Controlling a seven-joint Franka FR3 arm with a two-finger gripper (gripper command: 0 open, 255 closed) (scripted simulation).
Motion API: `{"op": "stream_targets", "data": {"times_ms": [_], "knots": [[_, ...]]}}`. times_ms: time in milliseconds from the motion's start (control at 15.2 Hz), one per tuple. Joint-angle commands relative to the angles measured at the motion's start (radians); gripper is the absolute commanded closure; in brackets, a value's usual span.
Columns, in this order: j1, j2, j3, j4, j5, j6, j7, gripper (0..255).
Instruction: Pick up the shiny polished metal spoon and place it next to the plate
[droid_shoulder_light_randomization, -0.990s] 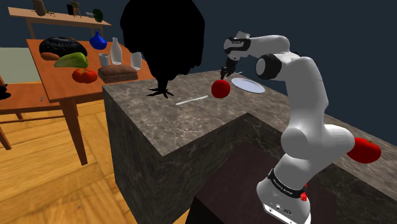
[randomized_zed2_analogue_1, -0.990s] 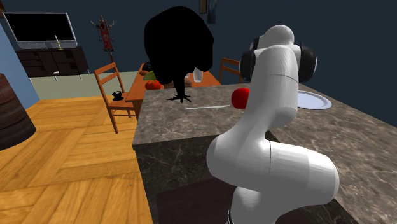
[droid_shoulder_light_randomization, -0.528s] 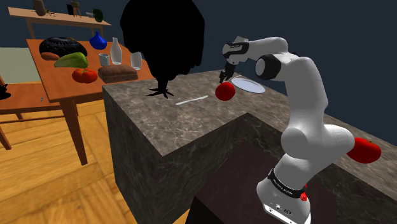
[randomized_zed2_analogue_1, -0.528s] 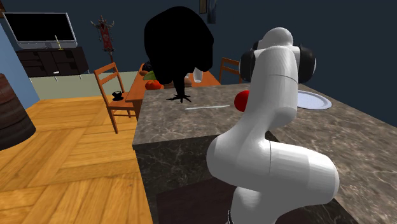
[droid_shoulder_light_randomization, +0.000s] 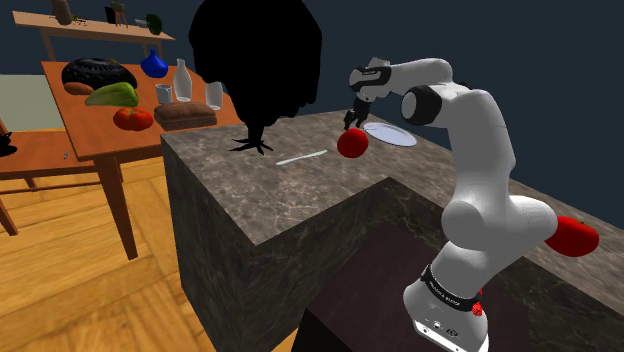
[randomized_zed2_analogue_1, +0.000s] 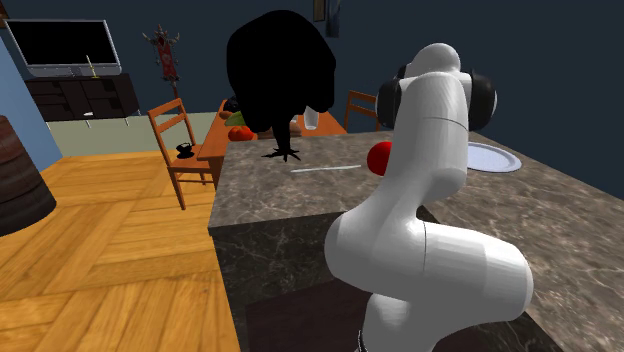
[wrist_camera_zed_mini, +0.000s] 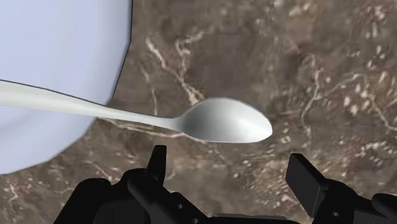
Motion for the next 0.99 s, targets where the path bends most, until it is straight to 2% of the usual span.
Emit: {"op": "stream_targets", "data": {"times_ms": [0,132,396,924], "knots": [[0.0,0.0,0.0,0.0,0.0,0.0,0.0,0],[0.0,0.0,0.0,0.0,0.0,0.0,0.0,0],[-0.001,-0.062,-0.005,0.018,-0.006,-0.08,0.003,0],[-0.001,-0.062,-0.005,0.018,-0.006,-0.08,0.003,0]]}}
